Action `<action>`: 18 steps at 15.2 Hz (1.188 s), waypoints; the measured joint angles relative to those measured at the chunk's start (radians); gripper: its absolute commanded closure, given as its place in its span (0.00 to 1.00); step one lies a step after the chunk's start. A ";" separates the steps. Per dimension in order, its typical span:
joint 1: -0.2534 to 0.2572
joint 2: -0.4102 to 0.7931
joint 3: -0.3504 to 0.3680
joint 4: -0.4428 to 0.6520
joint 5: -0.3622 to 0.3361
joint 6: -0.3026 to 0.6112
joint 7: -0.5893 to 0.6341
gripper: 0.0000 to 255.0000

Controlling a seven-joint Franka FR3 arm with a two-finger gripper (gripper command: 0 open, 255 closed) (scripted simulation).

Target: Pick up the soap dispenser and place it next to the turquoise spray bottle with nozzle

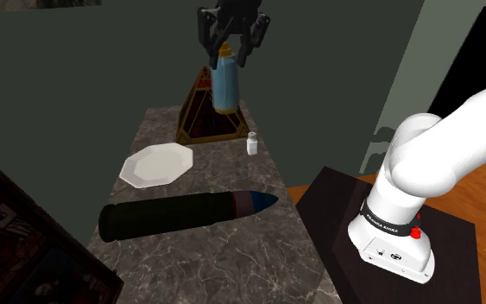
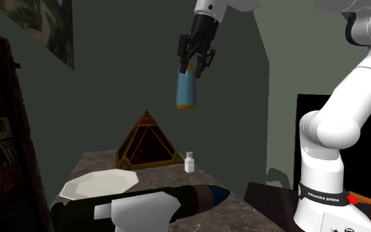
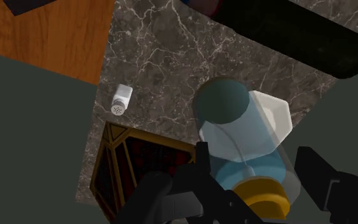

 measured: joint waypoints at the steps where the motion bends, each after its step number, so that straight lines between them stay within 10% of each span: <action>1: 0.008 -0.015 0.017 -0.007 0.007 -0.008 0.021 1.00; 18: 0.060 -0.023 0.372 0.152 0.100 -0.147 0.406 1.00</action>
